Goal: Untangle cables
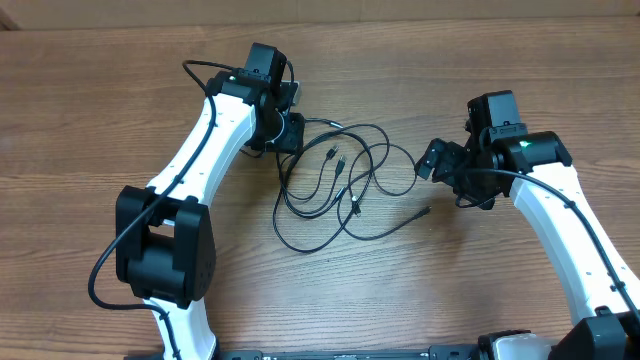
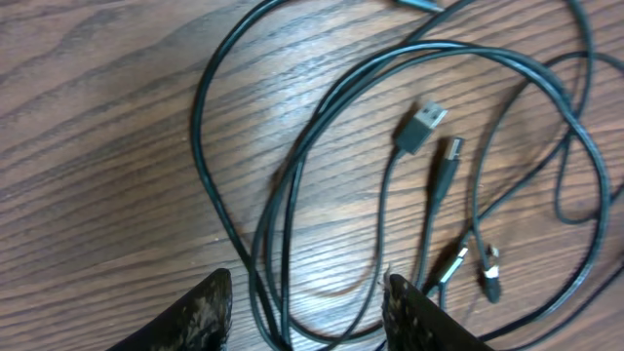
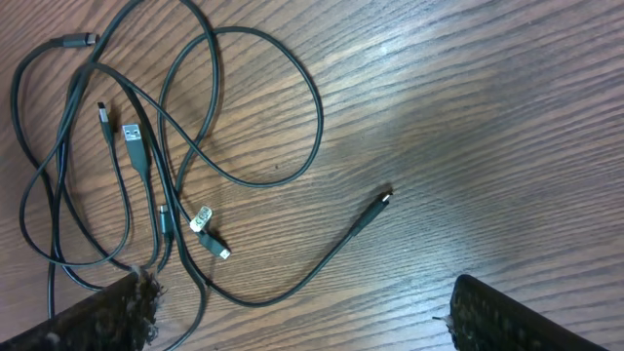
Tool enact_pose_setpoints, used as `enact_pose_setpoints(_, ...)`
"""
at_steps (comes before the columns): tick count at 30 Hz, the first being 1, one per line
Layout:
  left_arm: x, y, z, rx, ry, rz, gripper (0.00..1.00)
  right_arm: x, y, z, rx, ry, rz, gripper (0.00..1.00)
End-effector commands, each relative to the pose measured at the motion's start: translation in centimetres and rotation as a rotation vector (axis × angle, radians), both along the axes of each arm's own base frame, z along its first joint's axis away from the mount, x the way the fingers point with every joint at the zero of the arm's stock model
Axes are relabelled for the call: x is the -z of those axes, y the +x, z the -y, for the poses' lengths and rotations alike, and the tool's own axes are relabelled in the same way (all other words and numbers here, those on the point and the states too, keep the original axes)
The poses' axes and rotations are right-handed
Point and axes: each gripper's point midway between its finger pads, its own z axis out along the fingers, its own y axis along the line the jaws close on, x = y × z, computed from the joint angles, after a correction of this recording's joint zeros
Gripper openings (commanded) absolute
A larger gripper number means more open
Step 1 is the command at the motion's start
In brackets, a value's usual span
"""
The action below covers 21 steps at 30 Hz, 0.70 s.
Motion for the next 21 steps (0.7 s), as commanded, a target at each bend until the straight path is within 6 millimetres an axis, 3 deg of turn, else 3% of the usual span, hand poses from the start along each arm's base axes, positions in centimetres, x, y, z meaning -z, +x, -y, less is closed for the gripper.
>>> enact_pose_setpoints(1,2.9,-0.5,-1.2,-0.018,0.058,-0.063,0.49,0.1,0.1,0.1,-0.007,-0.005,0.004,0.94)
enact_pose_setpoints(14,7.4,-1.9,-0.8,-0.010,0.052,-0.197,0.39,0.1,0.1,0.1,-0.010,-0.006,0.005,0.94)
enact_pose_setpoints(15,7.5,-1.9,-0.8,-0.009,0.053,-0.199,0.33,0.1,0.1,0.1,-0.011,-0.006,0.005,0.94)
enact_pose_setpoints(16,7.4,-1.9,-0.8,-0.011,0.052,-0.198,0.14,0.1,0.1,0.1,-0.011,-0.006,0.005,0.94)
enact_pose_setpoints(17,7.3,-1.8,-0.8,-0.013,0.051,-0.197,0.06,0.1,0.1,0.1,-0.011,-0.006,0.006,0.94)
enact_pose_setpoints(21,5.2,-1.8,1.1,0.004,-0.061,-0.193,0.04,-0.1,0.5,0.0,-0.036,-0.010,0.030,0.94)
